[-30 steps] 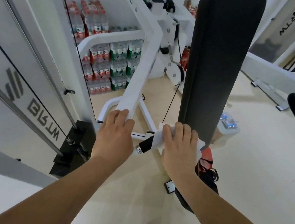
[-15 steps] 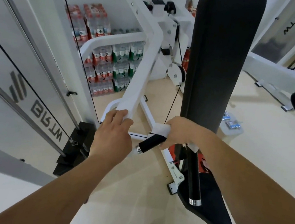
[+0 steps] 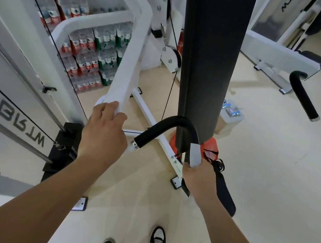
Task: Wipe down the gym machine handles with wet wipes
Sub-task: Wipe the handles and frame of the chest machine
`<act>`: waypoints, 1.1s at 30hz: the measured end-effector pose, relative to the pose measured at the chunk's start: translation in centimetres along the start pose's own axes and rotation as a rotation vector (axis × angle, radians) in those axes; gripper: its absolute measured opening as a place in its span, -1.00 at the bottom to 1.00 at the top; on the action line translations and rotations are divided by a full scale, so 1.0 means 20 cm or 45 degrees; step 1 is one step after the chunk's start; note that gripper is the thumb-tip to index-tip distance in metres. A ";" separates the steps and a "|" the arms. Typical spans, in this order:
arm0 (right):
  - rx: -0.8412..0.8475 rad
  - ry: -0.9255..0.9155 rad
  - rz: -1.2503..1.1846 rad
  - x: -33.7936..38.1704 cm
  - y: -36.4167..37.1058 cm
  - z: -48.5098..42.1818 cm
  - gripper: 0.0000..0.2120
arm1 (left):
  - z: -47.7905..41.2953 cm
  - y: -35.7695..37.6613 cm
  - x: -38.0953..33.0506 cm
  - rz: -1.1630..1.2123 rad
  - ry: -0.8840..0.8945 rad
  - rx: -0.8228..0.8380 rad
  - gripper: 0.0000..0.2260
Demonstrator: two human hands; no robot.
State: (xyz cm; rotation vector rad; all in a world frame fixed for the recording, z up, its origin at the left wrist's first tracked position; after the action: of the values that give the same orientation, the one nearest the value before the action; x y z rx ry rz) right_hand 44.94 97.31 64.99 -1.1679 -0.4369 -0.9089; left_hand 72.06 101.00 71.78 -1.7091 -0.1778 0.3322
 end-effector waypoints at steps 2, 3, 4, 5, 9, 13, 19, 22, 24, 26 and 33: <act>0.249 0.182 -0.125 0.02 -0.04 -0.03 -0.82 | 0.00 0.00 0.00 -0.027 0.015 -0.006 -0.67; 0.491 0.277 -0.221 0.02 -0.05 -0.06 -0.78 | 0.00 0.01 0.00 -0.042 0.021 -0.005 -0.67; 0.777 0.348 -0.349 0.02 -0.06 -0.09 -0.72 | -0.01 0.01 0.00 -0.053 0.024 0.000 -0.67; 1.048 0.393 -0.512 0.01 -0.06 -0.11 -0.68 | -0.01 0.01 0.00 -0.058 0.025 0.004 -0.67; 1.572 0.375 -1.067 0.04 0.00 -0.19 -0.63 | -0.02 0.01 0.00 -0.045 0.005 0.014 -0.68; 0.996 0.294 -0.636 0.09 -0.03 -0.14 -0.64 | -0.01 0.00 -0.01 -0.055 0.014 0.003 -0.67; -0.166 -0.091 0.194 0.10 0.01 0.00 -0.78 | 0.02 0.00 -0.03 -0.125 0.187 -0.062 -0.63; -0.176 -0.152 0.219 0.23 0.01 -0.11 -0.77 | 0.01 0.00 -0.04 -0.113 0.213 -0.039 -0.61; -0.078 -0.208 0.164 0.39 0.02 -0.21 -0.83 | 0.00 -0.01 -0.04 -0.095 0.193 -0.005 -0.61; 0.041 -0.291 0.268 0.53 0.03 -0.28 -0.88 | 0.00 -0.01 -0.05 -0.073 0.182 0.012 -0.61; 0.283 -0.126 0.024 0.44 -0.02 -0.23 -0.72 | 0.02 -0.02 -0.03 0.013 0.174 -0.041 -0.62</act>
State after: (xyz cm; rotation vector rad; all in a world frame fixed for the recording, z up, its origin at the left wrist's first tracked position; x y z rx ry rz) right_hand 49.16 89.74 69.91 -1.0141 -0.5910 -0.7671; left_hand 71.48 101.30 72.20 -1.7585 -0.0744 0.2201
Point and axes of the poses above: each hand's wrist, its own z-axis away from the middle knuckle, its own y-axis out of the palm, x = y × z, the point moved 3 cm from there along -z, towards the middle knuckle, and after that the axes turned 8 degrees about -z, right-handed, at the moved point
